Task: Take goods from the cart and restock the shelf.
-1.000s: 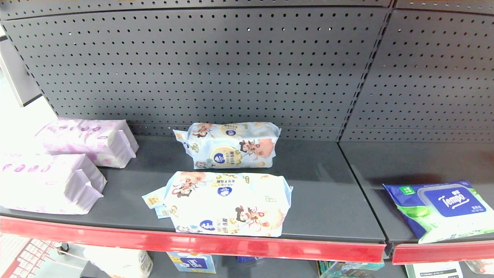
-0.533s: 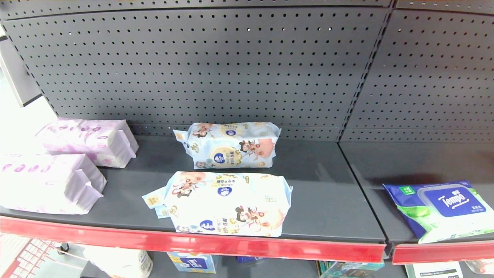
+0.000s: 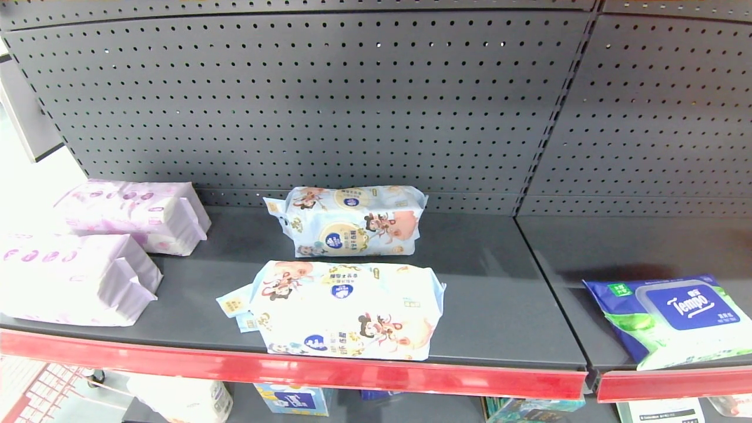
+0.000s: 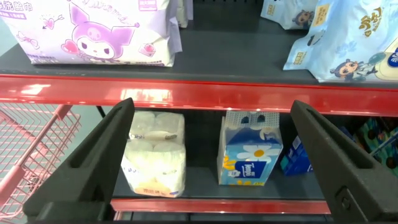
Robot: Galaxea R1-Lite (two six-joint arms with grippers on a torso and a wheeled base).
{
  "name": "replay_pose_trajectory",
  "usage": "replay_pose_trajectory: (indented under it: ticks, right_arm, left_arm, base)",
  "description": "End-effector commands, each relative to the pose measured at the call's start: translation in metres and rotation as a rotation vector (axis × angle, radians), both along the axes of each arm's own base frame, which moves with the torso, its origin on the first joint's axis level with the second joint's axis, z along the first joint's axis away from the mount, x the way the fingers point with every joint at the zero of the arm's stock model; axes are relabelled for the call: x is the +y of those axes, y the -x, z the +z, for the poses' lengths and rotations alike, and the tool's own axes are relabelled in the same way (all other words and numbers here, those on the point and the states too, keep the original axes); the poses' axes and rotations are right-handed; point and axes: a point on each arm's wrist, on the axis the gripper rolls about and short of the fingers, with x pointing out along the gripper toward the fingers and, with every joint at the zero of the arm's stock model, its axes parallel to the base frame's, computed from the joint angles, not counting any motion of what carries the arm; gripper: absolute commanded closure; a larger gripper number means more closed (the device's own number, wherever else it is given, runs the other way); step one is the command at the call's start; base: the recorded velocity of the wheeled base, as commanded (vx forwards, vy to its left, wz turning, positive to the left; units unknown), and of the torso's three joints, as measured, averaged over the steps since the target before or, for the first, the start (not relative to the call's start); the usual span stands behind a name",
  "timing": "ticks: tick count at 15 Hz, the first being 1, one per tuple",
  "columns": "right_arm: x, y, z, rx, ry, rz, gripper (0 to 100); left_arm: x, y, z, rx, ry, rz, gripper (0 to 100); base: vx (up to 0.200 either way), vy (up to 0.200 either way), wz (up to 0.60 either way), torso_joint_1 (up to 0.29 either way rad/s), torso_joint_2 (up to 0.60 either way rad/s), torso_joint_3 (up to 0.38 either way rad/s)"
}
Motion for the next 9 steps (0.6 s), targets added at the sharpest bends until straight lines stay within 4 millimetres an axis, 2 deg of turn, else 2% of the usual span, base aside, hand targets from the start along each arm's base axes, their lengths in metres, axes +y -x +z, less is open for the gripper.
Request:
replay_pose_trajectory:
  ticks: [1,9]
  right_arm:
    - [0.0,0.0,-0.0002,0.001,0.001,0.001,0]
    - [0.0,0.0,-0.0002,0.001,0.002,0.001,0]
  left_arm:
    - [0.0,0.0001,0.0004,-0.002,0.001,0.0,0]
    - [0.0,0.0,0.0,-0.001,0.001,0.0,0]
  base:
    - [0.0,0.0,0.0,0.0,0.0,0.0]
    - [0.0,0.0,0.0,0.0,0.0,0.0]
